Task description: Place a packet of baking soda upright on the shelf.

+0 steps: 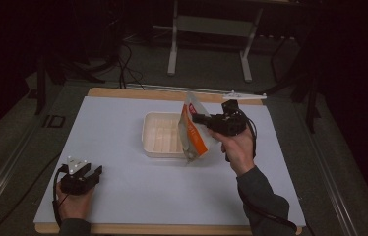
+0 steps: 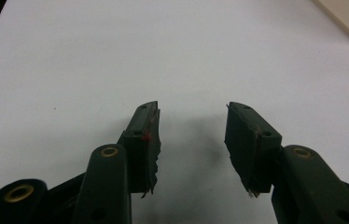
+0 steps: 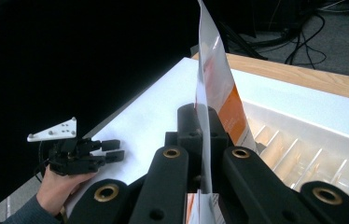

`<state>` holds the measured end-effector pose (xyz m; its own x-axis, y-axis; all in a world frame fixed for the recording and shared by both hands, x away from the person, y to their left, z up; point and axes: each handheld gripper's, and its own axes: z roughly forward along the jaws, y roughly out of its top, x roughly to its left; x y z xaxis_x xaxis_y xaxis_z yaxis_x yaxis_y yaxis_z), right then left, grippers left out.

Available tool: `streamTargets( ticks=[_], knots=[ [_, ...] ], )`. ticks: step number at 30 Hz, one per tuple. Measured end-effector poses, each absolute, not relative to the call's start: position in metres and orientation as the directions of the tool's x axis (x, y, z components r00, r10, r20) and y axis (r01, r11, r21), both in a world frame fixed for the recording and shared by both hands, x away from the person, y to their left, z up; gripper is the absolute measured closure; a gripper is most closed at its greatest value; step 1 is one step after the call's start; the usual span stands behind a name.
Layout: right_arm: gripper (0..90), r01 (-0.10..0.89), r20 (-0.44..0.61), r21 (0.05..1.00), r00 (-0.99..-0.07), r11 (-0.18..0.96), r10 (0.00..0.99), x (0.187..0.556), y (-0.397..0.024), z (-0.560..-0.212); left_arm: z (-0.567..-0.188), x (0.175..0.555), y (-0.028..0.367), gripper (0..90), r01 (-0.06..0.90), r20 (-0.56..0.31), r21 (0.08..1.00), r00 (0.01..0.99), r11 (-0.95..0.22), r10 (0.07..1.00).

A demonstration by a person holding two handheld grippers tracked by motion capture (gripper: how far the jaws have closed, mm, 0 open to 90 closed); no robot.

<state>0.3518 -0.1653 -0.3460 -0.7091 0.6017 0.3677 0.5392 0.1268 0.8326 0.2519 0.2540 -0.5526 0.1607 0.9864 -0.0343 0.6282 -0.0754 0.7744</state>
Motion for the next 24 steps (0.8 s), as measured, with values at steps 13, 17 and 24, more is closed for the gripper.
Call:
streamTargets(
  ticks=[13,17,24],
  knots=[
    [90.0,0.54,0.365,0.835,-0.682,0.1,0.633,0.361,-0.169,-0.344,-0.553,0.252,0.254,54.4,0.629,-0.033,0.774,0.161,-0.077,0.986],
    [90.0,0.541,0.364,0.836,-0.668,0.088,0.649,0.365,-0.169,-0.343,-0.553,0.252,0.254,54.4,0.629,-0.033,0.774,0.16,-0.076,0.987],
    [90.0,0.539,0.362,0.84,-0.65,0.068,0.668,0.37,-0.168,-0.343,-0.553,0.252,0.254,54.4,0.63,-0.034,0.773,0.16,-0.076,0.987]
  ],
)
